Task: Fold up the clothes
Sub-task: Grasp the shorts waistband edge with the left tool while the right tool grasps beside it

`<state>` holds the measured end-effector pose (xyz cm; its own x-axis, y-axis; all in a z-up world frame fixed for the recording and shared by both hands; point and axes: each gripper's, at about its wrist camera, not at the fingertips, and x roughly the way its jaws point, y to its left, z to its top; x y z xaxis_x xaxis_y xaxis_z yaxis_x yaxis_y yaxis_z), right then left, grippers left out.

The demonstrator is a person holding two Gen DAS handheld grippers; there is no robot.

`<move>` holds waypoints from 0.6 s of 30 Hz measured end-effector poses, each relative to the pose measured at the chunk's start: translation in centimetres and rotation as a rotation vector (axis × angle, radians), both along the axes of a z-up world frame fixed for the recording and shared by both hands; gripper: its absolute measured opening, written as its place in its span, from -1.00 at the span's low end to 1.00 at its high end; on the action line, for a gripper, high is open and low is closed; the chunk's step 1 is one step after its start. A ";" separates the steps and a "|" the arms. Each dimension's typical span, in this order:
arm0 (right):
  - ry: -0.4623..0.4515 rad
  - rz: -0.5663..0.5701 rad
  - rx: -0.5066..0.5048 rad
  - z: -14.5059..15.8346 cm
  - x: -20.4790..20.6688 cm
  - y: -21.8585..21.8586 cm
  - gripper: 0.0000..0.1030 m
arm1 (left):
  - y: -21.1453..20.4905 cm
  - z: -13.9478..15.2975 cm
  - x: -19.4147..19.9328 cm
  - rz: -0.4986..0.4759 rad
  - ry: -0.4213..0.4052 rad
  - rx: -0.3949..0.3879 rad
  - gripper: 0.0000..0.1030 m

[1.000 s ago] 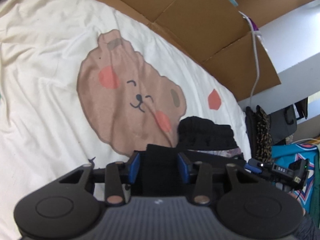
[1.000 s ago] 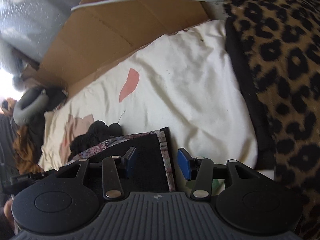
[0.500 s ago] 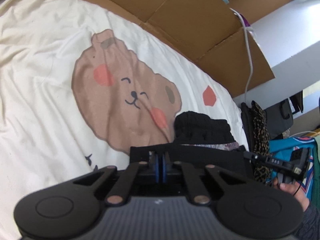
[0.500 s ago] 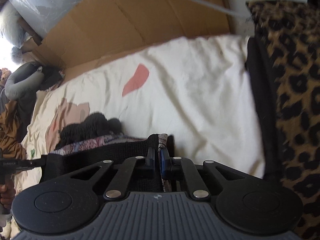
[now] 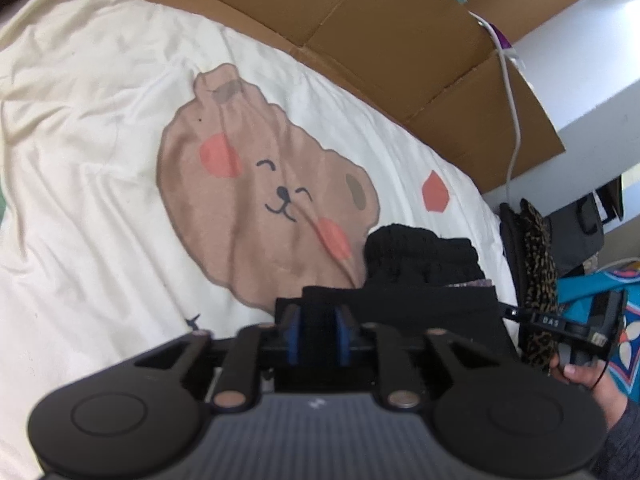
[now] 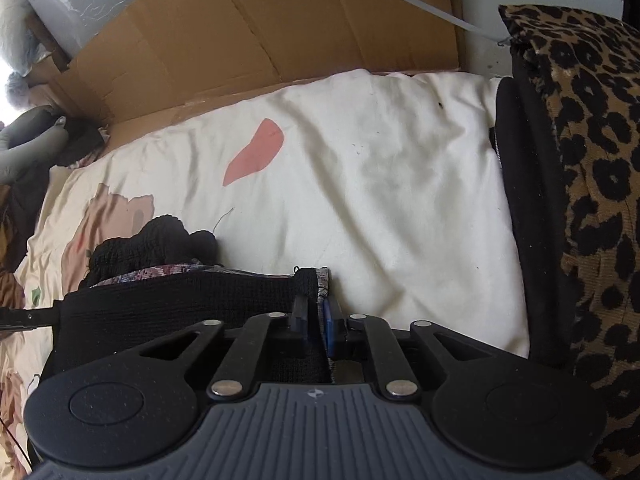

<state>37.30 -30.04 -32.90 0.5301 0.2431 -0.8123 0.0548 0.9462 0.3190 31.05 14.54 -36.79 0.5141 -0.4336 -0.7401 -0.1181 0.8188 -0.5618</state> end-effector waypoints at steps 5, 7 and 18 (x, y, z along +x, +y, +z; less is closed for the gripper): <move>-0.002 0.030 -0.036 -0.5 0.6 0.6 -0.28 | -1.2 -0.7 0.4 -0.034 0.017 0.094 -0.40; -0.001 0.050 -0.057 -0.7 0.7 1.1 -0.26 | -1.7 -0.9 0.6 -0.056 0.023 0.155 -0.41; -0.026 0.127 -0.159 -0.9 0.7 2.8 -0.24 | -3.6 -0.8 0.9 -0.093 0.016 0.242 -0.33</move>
<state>37.98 -27.21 -33.76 0.5243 0.1792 -0.8325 -0.0746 0.9835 0.1647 31.91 10.90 -37.64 0.4679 -0.2877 -0.8356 -0.0432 0.9370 -0.3467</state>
